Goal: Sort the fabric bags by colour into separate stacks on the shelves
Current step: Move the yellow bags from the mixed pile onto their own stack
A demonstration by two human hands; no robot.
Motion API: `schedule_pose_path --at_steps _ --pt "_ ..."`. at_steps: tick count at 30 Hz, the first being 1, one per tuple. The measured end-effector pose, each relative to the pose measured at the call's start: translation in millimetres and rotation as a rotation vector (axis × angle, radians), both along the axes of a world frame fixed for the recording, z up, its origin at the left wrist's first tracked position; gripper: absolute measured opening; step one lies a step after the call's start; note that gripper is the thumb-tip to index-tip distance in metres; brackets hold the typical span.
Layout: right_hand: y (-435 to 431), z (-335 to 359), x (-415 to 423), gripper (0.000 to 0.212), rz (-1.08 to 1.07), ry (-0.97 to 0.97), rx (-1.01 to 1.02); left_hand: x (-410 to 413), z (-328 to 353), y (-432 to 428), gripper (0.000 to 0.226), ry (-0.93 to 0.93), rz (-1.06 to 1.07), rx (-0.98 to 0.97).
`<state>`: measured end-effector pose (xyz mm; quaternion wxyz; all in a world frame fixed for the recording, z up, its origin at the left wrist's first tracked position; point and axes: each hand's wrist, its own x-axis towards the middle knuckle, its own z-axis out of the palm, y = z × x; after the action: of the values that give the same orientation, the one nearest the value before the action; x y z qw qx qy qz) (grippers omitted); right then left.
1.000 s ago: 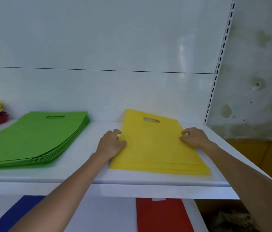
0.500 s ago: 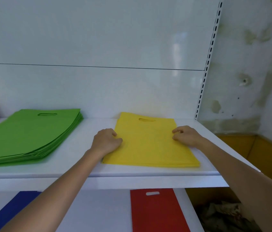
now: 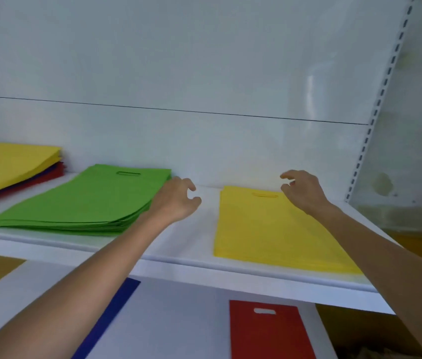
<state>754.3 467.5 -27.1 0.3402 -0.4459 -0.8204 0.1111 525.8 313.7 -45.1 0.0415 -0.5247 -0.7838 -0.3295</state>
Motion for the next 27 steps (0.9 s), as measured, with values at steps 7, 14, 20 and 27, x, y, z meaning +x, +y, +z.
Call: schedule_pose_path --at_steps 7,14,20,27 --pt "-81 38 -168 0.036 0.291 0.022 0.109 -110 35 -117 0.023 0.115 0.194 0.174" --pt "-223 37 -366 0.041 0.633 0.032 0.119 -240 32 -296 0.016 0.113 0.560 0.176" --pt "-328 24 -487 0.045 0.827 0.039 0.120 -321 23 -418 0.017 0.102 0.720 0.121" --pt "-363 25 -577 0.045 0.876 -0.012 0.118 -392 15 -449 0.019 0.071 0.735 0.105"
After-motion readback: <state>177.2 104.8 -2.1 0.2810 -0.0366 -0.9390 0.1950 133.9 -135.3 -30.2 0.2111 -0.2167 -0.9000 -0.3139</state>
